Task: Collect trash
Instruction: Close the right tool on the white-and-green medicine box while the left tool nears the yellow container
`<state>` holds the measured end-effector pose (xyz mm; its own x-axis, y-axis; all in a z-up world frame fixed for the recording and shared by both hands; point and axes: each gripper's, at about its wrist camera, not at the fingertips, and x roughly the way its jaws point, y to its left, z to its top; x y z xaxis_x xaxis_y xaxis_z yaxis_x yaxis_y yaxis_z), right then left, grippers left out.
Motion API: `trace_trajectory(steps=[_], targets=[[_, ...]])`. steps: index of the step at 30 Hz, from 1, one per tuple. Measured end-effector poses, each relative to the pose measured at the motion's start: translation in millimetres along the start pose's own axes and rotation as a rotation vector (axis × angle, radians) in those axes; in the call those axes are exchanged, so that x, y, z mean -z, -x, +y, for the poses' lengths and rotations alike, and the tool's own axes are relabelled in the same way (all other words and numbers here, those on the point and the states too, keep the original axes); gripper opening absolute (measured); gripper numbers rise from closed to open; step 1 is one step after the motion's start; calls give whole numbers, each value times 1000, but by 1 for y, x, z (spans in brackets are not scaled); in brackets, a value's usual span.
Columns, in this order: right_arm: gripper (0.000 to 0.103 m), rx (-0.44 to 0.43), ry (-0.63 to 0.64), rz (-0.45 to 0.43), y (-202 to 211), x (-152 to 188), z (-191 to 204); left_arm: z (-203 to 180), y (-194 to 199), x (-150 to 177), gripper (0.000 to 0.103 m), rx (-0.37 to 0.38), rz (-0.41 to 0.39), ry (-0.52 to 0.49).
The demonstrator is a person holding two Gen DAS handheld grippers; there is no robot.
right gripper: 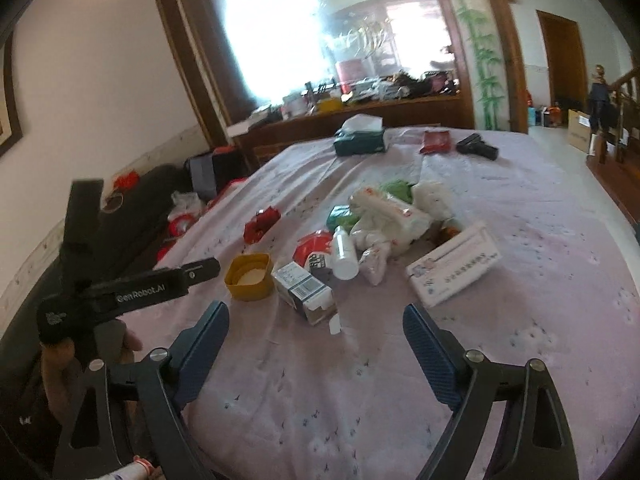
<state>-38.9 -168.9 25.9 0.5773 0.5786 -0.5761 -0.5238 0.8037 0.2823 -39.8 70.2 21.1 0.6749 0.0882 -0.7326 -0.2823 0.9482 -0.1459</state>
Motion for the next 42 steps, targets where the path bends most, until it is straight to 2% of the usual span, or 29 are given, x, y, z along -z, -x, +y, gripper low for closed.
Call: trace_trajectory(steps=[3, 5, 10, 15, 22, 24, 28, 29, 32, 36, 38, 42], targets=[[80, -37, 5, 48, -24, -3, 0, 3, -9, -2, 92, -12, 17, -12], [79, -59, 13, 69, -35, -6, 0, 5, -17, -2, 92, -14, 37, -15], [79, -121, 40, 145, -72, -15, 0, 16, -40, -6, 91, 52, 130, 34], [80, -131, 51, 211, -108, -23, -5, 20, -47, -10, 91, 33, 138, 30], [79, -174, 55, 263, -134, -30, -7, 23, -55, -12, 91, 23, 157, 17], [72, -189, 69, 280, -139, -29, -5, 24, -57, -13, 91, 20, 161, 15], [68, -189, 79, 305, -149, -28, -3, 25, -63, -15, 91, 27, 180, 19], [59, -184, 82, 312, -152, -27, -4, 25, -66, -16, 91, 30, 186, 21], [46, -172, 85, 342, -156, -22, -4, 22, -73, -17, 91, 41, 206, 21], [39, -163, 84, 343, -147, -16, -2, 15, -83, -18, 91, 33, 217, -6], [22, -170, 59, 330, -140, -13, -4, 12, -89, -18, 91, 12, 224, -18], [20, -128, 0, 321, -125, -7, -12, 10, -101, -19, 90, -18, 242, -32]])
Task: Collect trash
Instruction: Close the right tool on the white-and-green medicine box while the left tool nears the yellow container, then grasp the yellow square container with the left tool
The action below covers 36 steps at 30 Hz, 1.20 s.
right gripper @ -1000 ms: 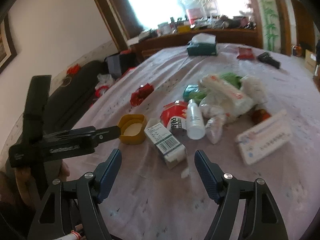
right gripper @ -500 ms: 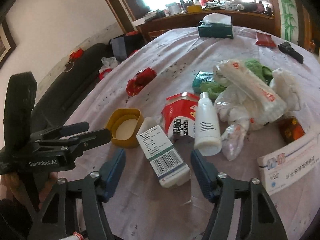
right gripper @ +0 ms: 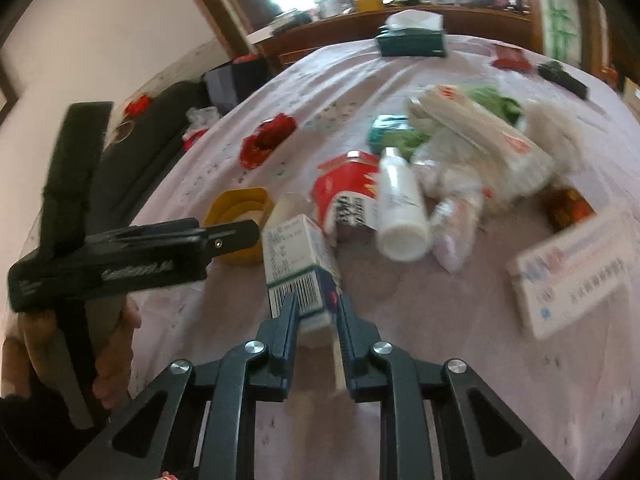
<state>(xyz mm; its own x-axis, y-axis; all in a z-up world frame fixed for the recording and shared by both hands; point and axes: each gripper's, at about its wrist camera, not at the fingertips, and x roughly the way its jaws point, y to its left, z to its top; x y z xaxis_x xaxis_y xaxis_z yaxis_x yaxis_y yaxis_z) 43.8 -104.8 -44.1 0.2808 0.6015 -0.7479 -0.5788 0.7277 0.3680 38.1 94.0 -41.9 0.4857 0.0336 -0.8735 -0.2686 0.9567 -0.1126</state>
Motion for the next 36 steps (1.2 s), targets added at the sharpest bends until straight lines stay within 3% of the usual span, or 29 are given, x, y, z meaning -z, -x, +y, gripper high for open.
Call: trace_trajectory(steps=[2, 5, 6, 13, 15, 22, 26, 30, 36], targets=[[21, -11, -18, -9, 2, 3, -1, 1, -4, -2, 85, -1, 8, 2], [51, -20, -7, -6, -1, 5, 3, 6, -8, -6, 79, 2, 26, 24], [53, -24, -1, -7, -3, 4, 5, 7, -9, -6, 79, 7, 28, 29], [53, 7, 35, 33, -27, -4, 14, 18, -6, -7, 78, 3, 35, 48], [40, 14, 30, 38, -31, -5, 14, 20, -4, -6, 78, 12, 32, 50], [39, 7, -34, 28, -20, 4, 2, 18, -10, -5, 78, -3, 44, 48], [39, 8, -36, 17, -22, 4, 4, 17, -10, -3, 68, -16, 23, 63], [39, -26, -74, -26, -11, 7, 1, 17, 7, 4, 68, -20, -16, 68], [38, 11, -131, -181, 58, 27, -8, -5, 58, 23, 68, 17, -126, 46]])
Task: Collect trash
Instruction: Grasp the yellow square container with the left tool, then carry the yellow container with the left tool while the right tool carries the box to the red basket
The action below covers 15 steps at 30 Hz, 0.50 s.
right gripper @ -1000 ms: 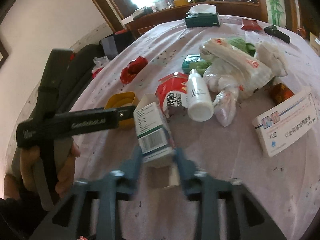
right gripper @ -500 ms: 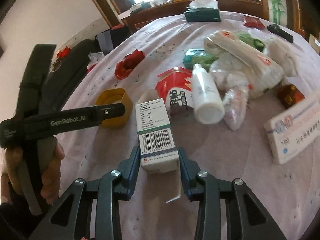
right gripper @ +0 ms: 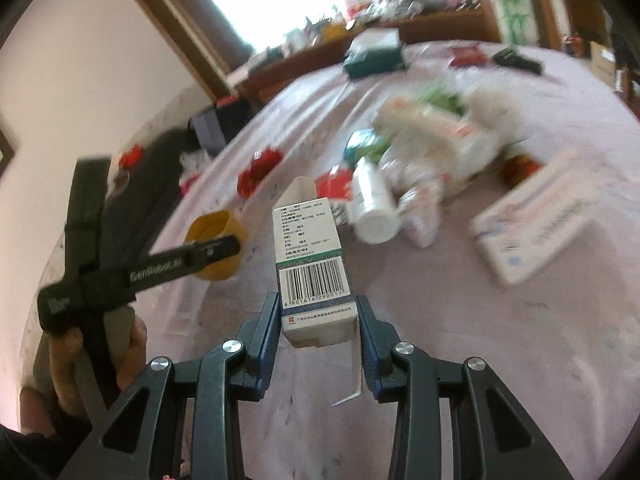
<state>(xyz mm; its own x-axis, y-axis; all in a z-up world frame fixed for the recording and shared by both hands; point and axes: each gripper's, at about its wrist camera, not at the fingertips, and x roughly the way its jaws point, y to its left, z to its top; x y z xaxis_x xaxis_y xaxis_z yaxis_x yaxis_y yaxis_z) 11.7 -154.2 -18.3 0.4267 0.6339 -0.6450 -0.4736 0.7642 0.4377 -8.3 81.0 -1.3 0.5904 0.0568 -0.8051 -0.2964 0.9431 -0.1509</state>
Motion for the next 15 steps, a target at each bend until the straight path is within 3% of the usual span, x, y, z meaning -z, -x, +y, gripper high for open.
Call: trace_trajectory(steps=[15], targets=[[38, 264, -92, -477, 223, 41, -17, -152, 133, 34, 68, 321, -206, -230]])
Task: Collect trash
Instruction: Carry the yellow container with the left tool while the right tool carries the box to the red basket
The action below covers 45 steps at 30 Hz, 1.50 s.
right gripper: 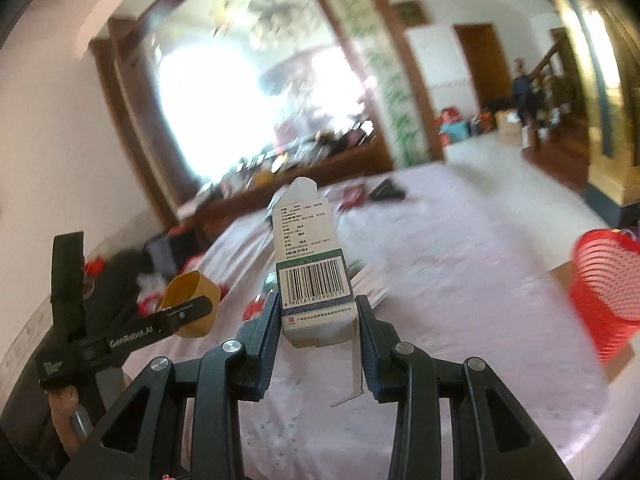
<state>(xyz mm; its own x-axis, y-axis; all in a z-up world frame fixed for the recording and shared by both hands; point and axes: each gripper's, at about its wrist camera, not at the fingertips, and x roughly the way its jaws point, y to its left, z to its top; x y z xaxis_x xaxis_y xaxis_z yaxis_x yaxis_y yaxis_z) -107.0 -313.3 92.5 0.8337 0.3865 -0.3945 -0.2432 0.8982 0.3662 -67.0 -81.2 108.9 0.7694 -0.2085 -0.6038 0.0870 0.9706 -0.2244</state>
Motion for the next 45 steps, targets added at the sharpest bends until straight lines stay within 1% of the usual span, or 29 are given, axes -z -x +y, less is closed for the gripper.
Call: trace_trajectory(steps=[3, 4, 7, 11, 14, 16, 19, 26, 33, 37, 45], targets=[[38, 63, -25, -76, 34, -7, -16, -36, 8, -3, 68, 64, -22, -51], [38, 78, -33, -92, 43, -8, -21, -52, 11, -4, 68, 88, -29, -75], [38, 134, -63, -139, 69, -10, -38, -81, 14, -4, 68, 146, -30, -115], [38, 209, -98, -182, 95, -12, -62, -117, 12, -4, 68, 219, -29, -160], [38, 256, -119, -201, 111, -9, -79, -143, 6, -4, 68, 256, -26, -182], [38, 303, -120, -211, 117, -12, -89, -156, 0, -4, 68, 272, -26, -196], [38, 330, -134, -216, 124, -16, -104, -179, -10, -5, 68, 303, -22, -216], [38, 392, -171, -236, 137, -19, -137, -217, -40, -9, 68, 339, 3, -266], [38, 416, -206, -231, 135, -21, -165, -250, -65, -5, 68, 352, 39, -318], [38, 424, -229, -227, 132, -23, -180, -264, -81, -5, 68, 363, 60, -322], [39, 456, -269, -213, 123, -28, -208, -288, -110, -14, 68, 388, 72, -322]])
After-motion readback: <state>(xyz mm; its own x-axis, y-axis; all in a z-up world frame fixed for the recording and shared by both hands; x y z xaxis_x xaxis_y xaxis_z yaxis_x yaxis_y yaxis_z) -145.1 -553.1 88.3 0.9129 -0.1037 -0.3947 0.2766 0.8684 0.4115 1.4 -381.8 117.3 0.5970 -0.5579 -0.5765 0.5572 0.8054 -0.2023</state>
